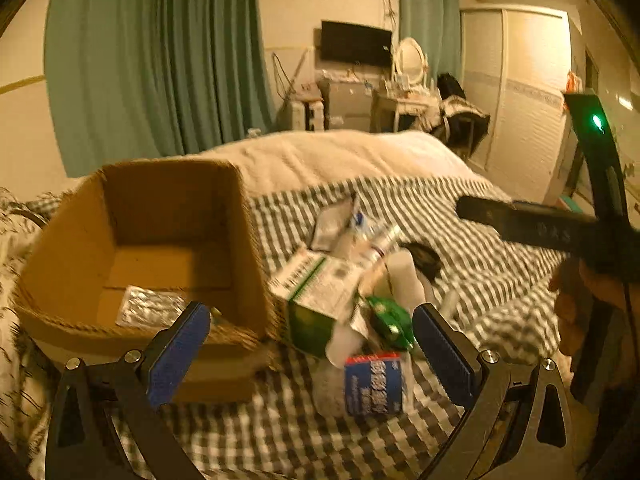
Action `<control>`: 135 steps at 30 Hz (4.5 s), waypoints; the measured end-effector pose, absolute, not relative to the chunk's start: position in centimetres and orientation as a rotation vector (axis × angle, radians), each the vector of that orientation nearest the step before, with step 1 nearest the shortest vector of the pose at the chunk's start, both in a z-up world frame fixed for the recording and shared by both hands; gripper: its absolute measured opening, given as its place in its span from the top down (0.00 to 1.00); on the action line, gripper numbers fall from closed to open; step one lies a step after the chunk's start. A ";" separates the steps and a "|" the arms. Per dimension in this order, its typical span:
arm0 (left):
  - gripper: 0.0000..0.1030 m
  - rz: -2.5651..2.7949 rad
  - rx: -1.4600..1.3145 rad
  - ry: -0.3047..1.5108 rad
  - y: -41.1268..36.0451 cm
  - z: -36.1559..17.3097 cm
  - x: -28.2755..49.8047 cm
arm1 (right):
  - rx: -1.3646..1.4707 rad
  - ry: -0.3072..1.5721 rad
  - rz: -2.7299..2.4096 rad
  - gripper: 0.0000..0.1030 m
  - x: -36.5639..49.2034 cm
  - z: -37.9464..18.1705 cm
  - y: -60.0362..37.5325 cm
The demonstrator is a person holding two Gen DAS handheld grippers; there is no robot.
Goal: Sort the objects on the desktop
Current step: 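Return the left gripper to the pile and grasp the dental floss bottle, then grasp the white cylinder with the right gripper while the left gripper lifts the floss bottle, then carry both items over the cardboard box and open both grippers to drop them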
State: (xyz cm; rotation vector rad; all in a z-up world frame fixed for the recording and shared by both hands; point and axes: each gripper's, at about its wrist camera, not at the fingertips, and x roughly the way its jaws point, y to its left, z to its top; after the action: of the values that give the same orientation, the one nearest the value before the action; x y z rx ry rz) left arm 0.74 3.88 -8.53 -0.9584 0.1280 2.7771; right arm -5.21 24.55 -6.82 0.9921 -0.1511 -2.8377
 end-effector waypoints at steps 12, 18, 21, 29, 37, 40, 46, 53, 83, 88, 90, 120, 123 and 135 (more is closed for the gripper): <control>0.00 2.651 -1.143 0.205 6.8 -14.0 0.1 | 1.151 -0.010 -2.746 0.00 -7.7 -10.7 22.8; 0.00 2.596 -1.213 0.171 6.7 -16.4 -1.0 | 1.214 0.048 -2.684 0.00 -8.8 -12.3 21.4; 0.00 2.568 -1.245 0.150 6.7 -17.7 -1.5 | 1.237 0.069 -2.657 0.00 -9.3 -13.2 20.5; 0.00 2.478 -1.318 0.043 6.1 -19.6 -2.9 | 1.303 0.146 -2.633 0.07 -11.1 -15.6 18.9; 0.13 2.412 -1.245 0.008 6.1 -19.5 -2.6 | 1.416 0.126 -2.592 0.56 -11.9 -17.3 18.8; 0.13 2.427 -1.237 0.032 6.2 -19.3 -2.3 | 1.416 0.096 -2.605 0.61 -11.7 -17.0 19.1; 0.13 2.464 -1.199 0.066 6.6 -18.8 -1.4 | 1.389 0.038 -2.648 0.64 -11.1 -16.2 19.9; 0.13 2.513 -1.104 0.137 7.4 -17.0 -0.6 | 1.317 -0.015 -2.712 0.68 -9.9 -14.5 20.5; 0.13 2.736 -0.617 0.200 4.5 -5.1 3.4 | 0.742 -0.143 -3.004 0.69 -2.9 -2.0 21.6; 0.13 2.785 -0.545 0.208 3.3 -3.3 3.8 | 0.614 -0.195 -3.014 0.69 -1.7 0.0 21.0; 0.13 2.804 -0.523 0.210 2.8 -2.7 3.9 | 0.576 -0.195 -3.017 0.69 -1.2 0.7 20.7; 0.13 3.172 -0.492 0.052 -9.8 0.6 0.5 | 0.394 -0.084 -2.752 0.69 -2.5 3.1 9.5; 0.13 3.195 -0.501 0.041 -10.6 0.6 0.2 | 0.404 -0.069 -2.717 0.69 -3.1 2.7 8.3; 0.13 3.234 -0.645 0.066 -12.9 -1.9 -4.3 | 0.558 0.013 -2.602 0.69 -6.4 -1.2 4.7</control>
State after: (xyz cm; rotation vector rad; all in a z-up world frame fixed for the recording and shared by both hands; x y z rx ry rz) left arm -4.30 -12.88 -1.94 -0.6448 0.0657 3.2337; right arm -6.42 4.75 -1.19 0.5577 0.0133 -2.6020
